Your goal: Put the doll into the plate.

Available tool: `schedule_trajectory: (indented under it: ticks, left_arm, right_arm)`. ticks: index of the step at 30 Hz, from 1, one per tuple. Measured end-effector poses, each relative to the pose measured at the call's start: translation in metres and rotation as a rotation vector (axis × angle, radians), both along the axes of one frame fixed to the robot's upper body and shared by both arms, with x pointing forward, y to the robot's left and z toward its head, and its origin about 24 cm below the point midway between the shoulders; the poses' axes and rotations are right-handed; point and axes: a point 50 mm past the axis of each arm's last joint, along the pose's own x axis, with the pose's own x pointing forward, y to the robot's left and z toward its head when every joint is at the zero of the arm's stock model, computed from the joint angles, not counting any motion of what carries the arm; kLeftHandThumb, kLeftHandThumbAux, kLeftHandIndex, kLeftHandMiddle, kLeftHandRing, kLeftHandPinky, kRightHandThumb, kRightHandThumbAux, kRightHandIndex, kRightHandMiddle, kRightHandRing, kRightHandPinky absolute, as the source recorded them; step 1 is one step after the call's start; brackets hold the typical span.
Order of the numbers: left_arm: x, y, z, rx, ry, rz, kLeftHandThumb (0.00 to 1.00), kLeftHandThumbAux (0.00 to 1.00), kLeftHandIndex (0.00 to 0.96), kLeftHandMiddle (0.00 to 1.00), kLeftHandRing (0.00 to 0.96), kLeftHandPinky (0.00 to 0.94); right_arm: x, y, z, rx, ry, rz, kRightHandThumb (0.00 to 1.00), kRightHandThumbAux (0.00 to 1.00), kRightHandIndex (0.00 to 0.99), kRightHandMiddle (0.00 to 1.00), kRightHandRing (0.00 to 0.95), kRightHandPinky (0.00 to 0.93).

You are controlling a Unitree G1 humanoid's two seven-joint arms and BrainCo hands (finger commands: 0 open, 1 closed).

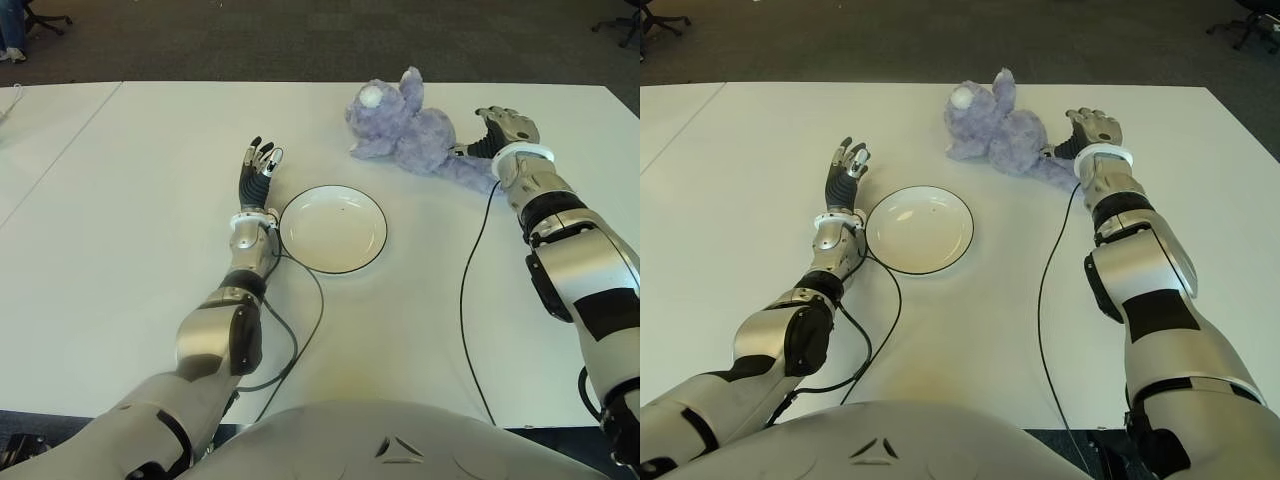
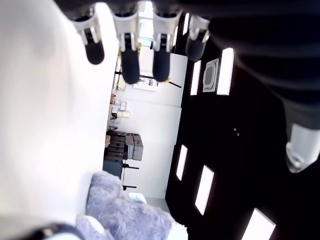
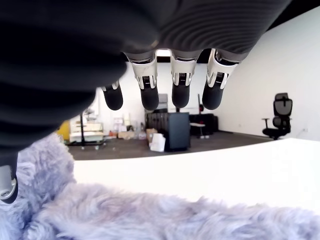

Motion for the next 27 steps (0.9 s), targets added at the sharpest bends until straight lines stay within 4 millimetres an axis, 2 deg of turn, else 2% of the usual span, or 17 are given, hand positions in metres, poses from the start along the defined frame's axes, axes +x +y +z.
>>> schedule_trajectory:
  ticks: [4,8,14,19,27]
  left_arm:
    - [0.0,-0.001,0.0,0.008,0.0,-0.007,0.0,0.489,0.065,0.174,0.163,0.111]
    - [0.0,-0.001,0.0,0.018,0.0,-0.007,0.0,0.496,0.074,0.184,0.17,0.103]
    - [0.0,-0.001,0.0,0.034,0.002,0.002,0.0,0.504,0.087,0.188,0.17,0.097]
    - [0.0,-0.002,0.0,0.042,0.001,0.004,0.0,0.501,0.082,0.179,0.162,0.095]
    - [0.0,-0.002,0.001,0.056,0.001,0.003,0.0,0.508,0.094,0.189,0.173,0.108]
  right_arm:
    - [0.001,0.004,-0.002,0.007,0.019,0.008,0.166,0.443,0.0,0.0,0.0,0.0]
    - [0.001,0.005,-0.004,0.0,0.048,0.01,0.11,0.4,0.0,0.0,0.0,0.0]
    - [0.002,0.011,-0.005,-0.021,0.101,0.015,0.081,0.373,0.0,0.0,0.0,0.0]
    - [0.006,0.017,-0.002,-0.021,0.108,0.024,0.08,0.365,0.0,0.0,0.0,0.0]
    - [0.009,0.026,0.003,-0.003,0.109,0.045,0.134,0.326,0.0,0.0,0.0,0.0]
